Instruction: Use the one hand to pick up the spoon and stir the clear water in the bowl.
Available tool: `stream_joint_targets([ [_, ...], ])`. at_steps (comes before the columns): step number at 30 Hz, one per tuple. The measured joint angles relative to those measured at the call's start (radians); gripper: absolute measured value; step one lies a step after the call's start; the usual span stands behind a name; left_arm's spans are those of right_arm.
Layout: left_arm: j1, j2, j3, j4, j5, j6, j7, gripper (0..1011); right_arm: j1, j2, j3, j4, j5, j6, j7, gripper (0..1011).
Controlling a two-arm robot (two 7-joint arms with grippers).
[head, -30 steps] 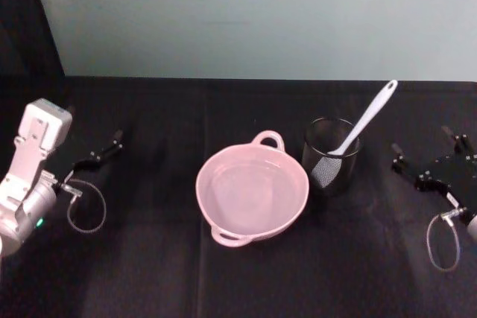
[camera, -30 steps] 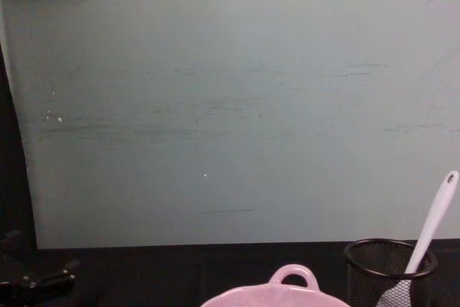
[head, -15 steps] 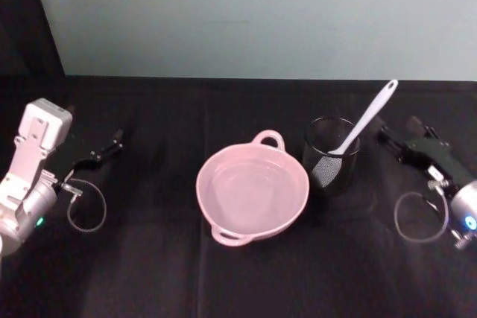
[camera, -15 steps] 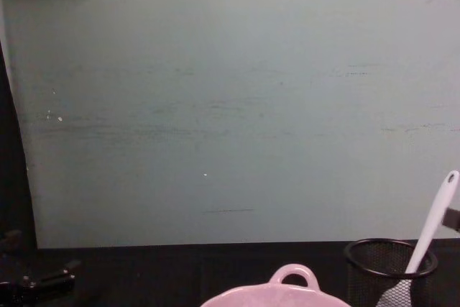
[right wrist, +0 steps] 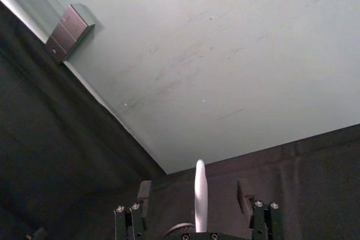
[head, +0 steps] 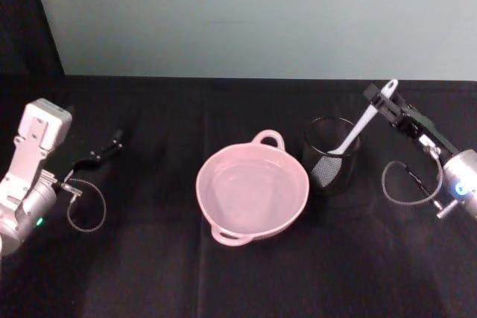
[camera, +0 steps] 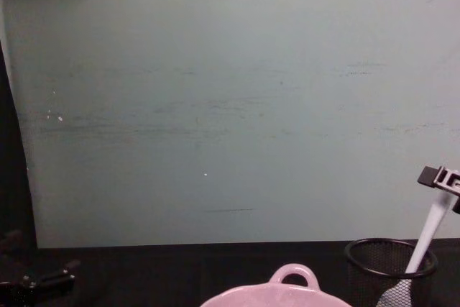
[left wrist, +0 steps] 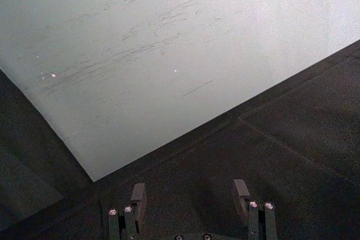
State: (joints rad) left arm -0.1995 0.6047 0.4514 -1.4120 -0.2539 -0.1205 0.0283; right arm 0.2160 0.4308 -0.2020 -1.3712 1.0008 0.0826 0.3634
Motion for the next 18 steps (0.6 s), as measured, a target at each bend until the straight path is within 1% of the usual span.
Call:
stream_joint_targets([
  [1, 0.0, 0.0, 0.0, 0.0, 0.0, 0.0, 0.0, 1011, 0.011, -0.002, -0.004, 0.011, 0.013, 0.007, 0.007, 953],
  [2, 0.0, 0.0, 0.0, 0.0, 0.0, 0.0, 0.0, 1011, 0.016, -0.003, -0.006, 0.016, 0.017, 0.01, 0.01, 947],
  [5, 0.0, 0.0, 0.0, 0.0, 0.0, 0.0, 0.0, 1011, 0.028, -0.004, -0.012, 0.027, 0.028, 0.015, 0.014, 883],
  [7, 0.0, 0.0, 0.0, 0.0, 0.0, 0.0, 0.0, 1011, 0.038, -0.005, -0.016, 0.036, 0.041, 0.021, 0.016, 813],
  [10, 0.0, 0.0, 0.0, 0.0, 0.0, 0.0, 0.0, 1011, 0.05, -0.005, -0.021, 0.047, 0.061, 0.028, 0.02, 741],
  [11, 0.0, 0.0, 0.0, 0.0, 0.0, 0.0, 0.0, 1011, 0.052, -0.005, -0.022, 0.048, 0.065, 0.03, 0.02, 684],
  [13, 0.0, 0.0, 0.0, 0.0, 0.0, 0.0, 0.0, 1011, 0.056, -0.004, -0.024, 0.052, 0.071, 0.031, 0.02, 650],
  [14, 0.0, 0.0, 0.0, 0.0, 0.0, 0.0, 0.0, 1011, 0.059, -0.004, -0.026, 0.055, 0.076, 0.031, 0.02, 593],
  [16, 0.0, 0.0, 0.0, 0.0, 0.0, 0.0, 0.0, 1011, 0.061, -0.003, -0.029, 0.057, 0.08, 0.031, 0.019, 544],
  [17, 0.0, 0.0, 0.0, 0.0, 0.0, 0.0, 0.0, 1011, 0.063, -0.002, -0.031, 0.059, 0.084, 0.03, 0.018, 484],
  [18, 0.0, 0.0, 0.0, 0.0, 0.0, 0.0, 0.0, 1011, 0.063, -0.001, -0.033, 0.059, 0.086, 0.03, 0.017, 461],
])
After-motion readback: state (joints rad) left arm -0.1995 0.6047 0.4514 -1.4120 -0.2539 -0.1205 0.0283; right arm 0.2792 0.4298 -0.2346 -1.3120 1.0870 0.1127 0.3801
